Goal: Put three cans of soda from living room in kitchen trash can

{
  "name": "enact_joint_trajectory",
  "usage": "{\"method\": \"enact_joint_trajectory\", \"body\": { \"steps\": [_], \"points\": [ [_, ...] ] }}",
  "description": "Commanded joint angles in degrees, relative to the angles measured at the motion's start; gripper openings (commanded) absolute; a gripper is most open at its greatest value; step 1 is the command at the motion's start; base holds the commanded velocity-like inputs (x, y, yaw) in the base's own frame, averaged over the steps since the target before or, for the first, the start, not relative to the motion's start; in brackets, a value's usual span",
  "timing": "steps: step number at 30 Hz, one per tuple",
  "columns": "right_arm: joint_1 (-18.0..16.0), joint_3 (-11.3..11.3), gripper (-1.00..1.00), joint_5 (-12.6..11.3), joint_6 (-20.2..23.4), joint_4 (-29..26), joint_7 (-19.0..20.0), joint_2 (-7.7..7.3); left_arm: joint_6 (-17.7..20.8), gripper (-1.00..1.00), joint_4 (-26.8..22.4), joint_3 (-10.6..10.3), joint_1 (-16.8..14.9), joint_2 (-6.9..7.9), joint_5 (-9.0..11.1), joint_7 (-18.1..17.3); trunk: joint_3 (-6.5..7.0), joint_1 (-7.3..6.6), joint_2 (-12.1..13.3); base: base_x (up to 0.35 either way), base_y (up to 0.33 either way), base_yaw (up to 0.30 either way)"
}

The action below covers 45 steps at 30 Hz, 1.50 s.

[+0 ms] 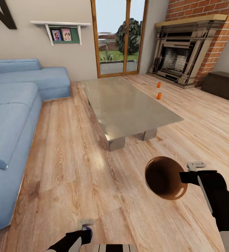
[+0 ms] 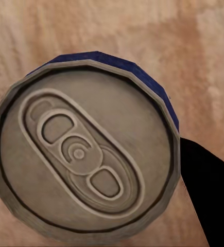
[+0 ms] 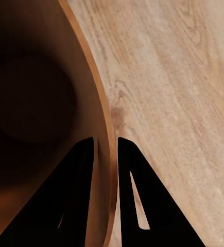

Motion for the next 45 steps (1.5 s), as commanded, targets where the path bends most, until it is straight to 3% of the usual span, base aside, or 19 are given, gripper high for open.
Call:
{"method": "enact_joint_trajectory", "body": {
  "steps": [1, 5, 11, 19, 22, 34, 37, 39, 43, 45],
  "points": [
    [0.0, 0.0, -1.0, -0.8, 0.1, 0.0, 0.3, 0.01, 0.0, -1.0, 0.0, 0.0, 0.0, -0.01, 0.0, 0.1, 0.23, -0.03, 0.0, 0.0, 0.0, 0.0],
    [0.0, 0.0, -1.0, -0.8, 0.1, 0.0, 0.3, 0.01, 0.0, -1.0, -0.1, -0.3, 0.0, 0.0, 0.0, -0.1, 1.12, -0.13, 0.1, 0.0, 0.0, 0.0],
    [0.0, 0.0, -1.0, -0.7, 0.1, 0.2, 0.3, 0.01, 0.8, -1.0, -4.1, -0.5, 0.0, 0.01, 0.0, -0.2, 2.45, -0.29, 0.1, 0.0, 0.0, 0.0],
    [0.0, -0.1, -1.0, -0.7, 0.1, 0.6, 0.3, -0.05, 9.6, -1.0, -19.3, -0.4, 0.0, 0.02, -0.1, 0.1, 4.22, -0.49, 0.3, 0.0, 0.0, 0.0],
    [0.0, -0.1, -1.0, -0.7, 0.1, 0.8, 0.3, -0.08, 14.7, -1.0, -27.4, -0.4, 0.1, 0.02, -0.1, 0.2, 4.88, -0.57, 0.3, 0.0, 0.0, 0.0],
    [-0.1, -0.2, -1.0, -0.3, 0.1, 5.8, 0.2, -0.08, 22.0, -1.0, -34.0, -0.7, 0.1, -0.22, -0.7, 0.5, 7.54, -0.88, 0.5, 0.0, 0.0, 0.0],
    [-0.2, -0.2, -1.0, -0.3, 0.1, 7.1, 0.1, -0.08, 24.0, -1.0, -34.8, -2.2, 0.2, -0.35, -0.8, 0.8, 8.21, -0.96, 0.5, 0.0, 0.0, 0.0],
    [-0.3, -0.2, -1.0, -0.2, 0.1, 9.3, -0.1, -0.15, 26.1, -1.0, -36.5, -6.3, 0.2, -0.48, -0.8, 1.5, 8.65, -1.01, 0.5, 0.0, 0.0, 0.0],
    [-0.5, -0.3, -1.0, -0.2, 0.1, 10.7, -0.3, -0.32, 30.1, -1.0, -40.3, -10.8, 0.6, -0.56, -0.5, 2.3, 9.54, -1.11, 0.6, 0.0, 0.0, 0.0],
    [-0.5, -0.3, -1.0, -0.2, 0.1, 11.0, -0.3, -0.31, 31.9, -1.0, -42.4, -11.7, 1.0, -0.57, -0.5, 2.4, 9.98, -1.16, 0.6, 0.0, 0.0, 0.0]
  ]
}}
